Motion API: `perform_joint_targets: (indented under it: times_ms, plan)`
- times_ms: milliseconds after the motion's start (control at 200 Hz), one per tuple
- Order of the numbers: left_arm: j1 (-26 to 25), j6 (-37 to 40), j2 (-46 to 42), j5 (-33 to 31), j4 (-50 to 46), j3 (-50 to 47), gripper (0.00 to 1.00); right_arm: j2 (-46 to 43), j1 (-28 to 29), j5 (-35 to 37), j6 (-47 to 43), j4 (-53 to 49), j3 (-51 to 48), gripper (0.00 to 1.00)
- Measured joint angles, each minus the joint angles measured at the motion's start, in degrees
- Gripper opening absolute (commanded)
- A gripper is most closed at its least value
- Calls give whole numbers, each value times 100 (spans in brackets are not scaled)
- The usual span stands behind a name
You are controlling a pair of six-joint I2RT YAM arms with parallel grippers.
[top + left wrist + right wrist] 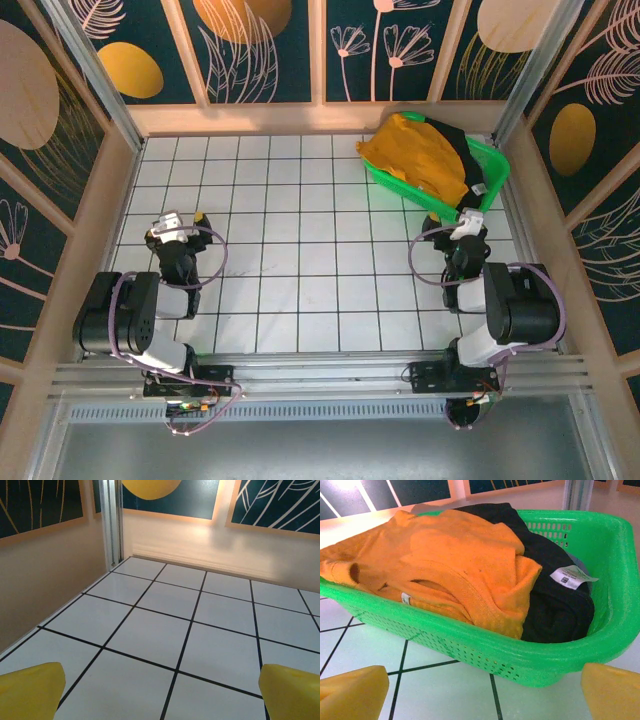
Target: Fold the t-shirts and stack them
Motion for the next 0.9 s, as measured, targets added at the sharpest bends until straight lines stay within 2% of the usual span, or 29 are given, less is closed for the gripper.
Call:
perform_joint_targets:
  times_ms: [836,901]
  plan:
    - [0,0,0,0,0,0,99,0,0,-2,0,2,0,99]
    - [0,4,-22,2,-7,-7,99,-85,33,122,0,-229,50,99]
